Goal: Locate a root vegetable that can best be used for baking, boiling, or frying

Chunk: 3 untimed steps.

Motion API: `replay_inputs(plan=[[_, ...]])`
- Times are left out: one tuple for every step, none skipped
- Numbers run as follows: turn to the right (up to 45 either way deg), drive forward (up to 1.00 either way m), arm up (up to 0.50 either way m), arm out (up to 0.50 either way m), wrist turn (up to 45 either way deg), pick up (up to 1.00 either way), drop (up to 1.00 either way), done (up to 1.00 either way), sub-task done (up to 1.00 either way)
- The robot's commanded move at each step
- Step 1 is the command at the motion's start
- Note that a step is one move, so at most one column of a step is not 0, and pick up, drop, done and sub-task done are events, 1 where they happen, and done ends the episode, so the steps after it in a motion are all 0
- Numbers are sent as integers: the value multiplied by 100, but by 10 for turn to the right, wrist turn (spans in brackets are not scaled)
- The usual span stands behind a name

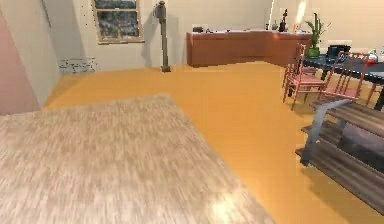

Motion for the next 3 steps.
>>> replay_inputs(plan=[[0, 100, 0, 0, 0, 0, 0, 0, 0], [0, 100, 0, 0, 0, 0, 0, 0, 0], [0, 100, 0, 0, 0, 0, 0, 0, 0]])
